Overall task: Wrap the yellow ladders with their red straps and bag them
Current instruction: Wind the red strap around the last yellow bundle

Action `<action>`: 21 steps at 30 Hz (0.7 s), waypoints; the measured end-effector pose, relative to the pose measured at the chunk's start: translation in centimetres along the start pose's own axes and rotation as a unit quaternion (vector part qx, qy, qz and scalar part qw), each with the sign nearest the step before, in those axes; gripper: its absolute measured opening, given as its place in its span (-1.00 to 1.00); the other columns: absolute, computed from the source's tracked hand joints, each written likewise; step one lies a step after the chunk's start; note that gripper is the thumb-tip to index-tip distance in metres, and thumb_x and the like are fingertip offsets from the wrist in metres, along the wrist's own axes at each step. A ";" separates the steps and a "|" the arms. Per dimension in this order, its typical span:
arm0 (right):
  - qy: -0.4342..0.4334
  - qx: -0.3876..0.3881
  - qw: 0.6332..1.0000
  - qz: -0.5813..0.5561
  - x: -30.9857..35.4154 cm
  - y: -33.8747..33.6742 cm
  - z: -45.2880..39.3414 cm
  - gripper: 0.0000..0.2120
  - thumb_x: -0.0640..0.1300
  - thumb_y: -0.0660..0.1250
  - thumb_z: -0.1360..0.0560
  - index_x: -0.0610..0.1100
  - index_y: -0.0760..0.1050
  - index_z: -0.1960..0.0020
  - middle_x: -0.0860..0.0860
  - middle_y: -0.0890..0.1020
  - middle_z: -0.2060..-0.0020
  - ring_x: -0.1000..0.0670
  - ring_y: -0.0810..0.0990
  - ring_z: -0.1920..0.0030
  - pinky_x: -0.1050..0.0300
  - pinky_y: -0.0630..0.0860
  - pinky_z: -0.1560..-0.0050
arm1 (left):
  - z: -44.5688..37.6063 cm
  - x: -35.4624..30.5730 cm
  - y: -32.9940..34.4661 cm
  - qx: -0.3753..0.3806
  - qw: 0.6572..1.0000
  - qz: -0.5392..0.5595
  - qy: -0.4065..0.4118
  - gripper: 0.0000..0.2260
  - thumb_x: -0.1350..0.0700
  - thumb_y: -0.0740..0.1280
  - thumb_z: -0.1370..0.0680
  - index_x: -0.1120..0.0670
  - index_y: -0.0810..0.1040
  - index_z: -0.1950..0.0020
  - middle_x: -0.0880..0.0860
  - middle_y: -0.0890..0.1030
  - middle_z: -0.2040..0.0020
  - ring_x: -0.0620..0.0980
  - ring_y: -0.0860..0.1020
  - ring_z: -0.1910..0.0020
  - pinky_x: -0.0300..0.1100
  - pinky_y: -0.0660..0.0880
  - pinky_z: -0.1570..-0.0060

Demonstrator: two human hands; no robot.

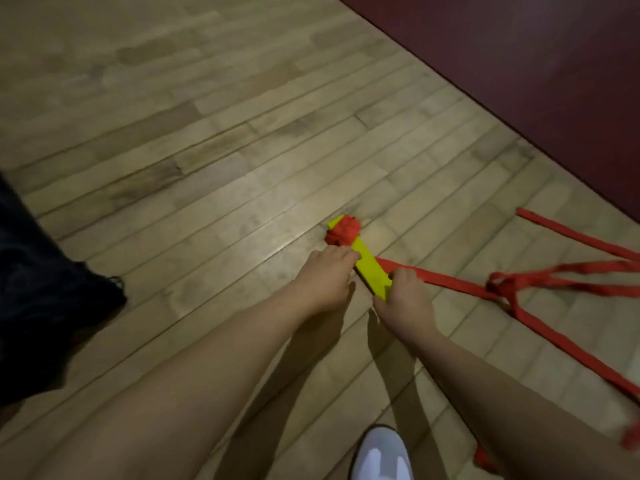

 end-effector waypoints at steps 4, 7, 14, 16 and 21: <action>0.037 0.053 0.997 0.044 -3.2 1.8 -0.7 -0.48 0.07 0.39 -0.44 -0.23 0.34 -0.23 -0.16 0.46 -0.16 -0.16 0.44 -0.20 0.00 0.38 -0.14 | -3.0 -1.9 3.8 0.077 0.987 -0.124 0.066 -0.44 0.18 0.21 -0.57 0.05 0.11 -0.54 0.02 0.06 -0.57 0.07 0.03 -0.53 0.05 0.06 -0.43; 0.049 0.059 0.996 0.039 -3.6 2.1 -0.9 -0.55 0.04 0.38 -0.46 -0.21 0.37 -0.20 -0.14 0.49 -0.13 -0.14 0.48 -0.16 0.03 0.42 -0.08 | -3.8 -2.5 4.4 0.066 0.974 -0.196 0.090 -0.43 0.19 0.21 -0.55 0.03 0.11 -0.54 0.06 0.14 -0.52 0.14 0.12 -0.48 0.06 0.13 -0.36; 0.003 0.063 0.993 -0.101 1.5 2.1 0.4 -0.55 -0.03 0.42 -0.42 -0.17 0.24 -0.12 -0.12 0.53 0.04 -0.19 0.56 0.00 -0.03 0.47 0.12 | -1.3 -0.3 0.9 0.002 0.963 -0.256 0.089 -0.63 0.15 0.15 -0.59 0.09 0.27 -0.40 0.13 0.30 -0.40 0.19 0.18 -0.43 0.03 0.07 -0.40; -0.037 0.075 0.989 -0.123 4.5 1.4 0.5 -0.54 -0.01 0.40 -0.44 -0.16 0.23 -0.13 -0.11 0.56 0.05 -0.20 0.57 0.01 -0.07 0.50 0.12 | 0.4 1.1 -1.0 -0.019 0.958 -0.272 0.092 -0.65 0.10 0.14 -0.60 0.10 0.28 -0.38 0.13 0.36 -0.36 0.15 0.20 -0.44 0.01 -0.03 -0.46; -0.175 0.085 0.977 -0.092 14.9 0.3 2.2 -0.61 0.00 0.38 -0.44 -0.12 0.23 -0.05 -0.11 0.57 0.06 -0.23 0.56 -0.02 0.03 0.35 0.20 | 7.6 7.3 -6.0 -0.032 0.956 -0.290 0.027 -0.71 0.11 0.30 -0.50 0.11 0.39 -0.20 0.13 0.49 -0.10 0.16 0.44 -0.13 -0.02 0.29 -0.24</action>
Point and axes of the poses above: each hand's wrist, its own z-axis away from the middle knuckle, its own y-axis out of the palm, x = y × z, the point moved 9 cm from there along -z, towards the middle knuckle
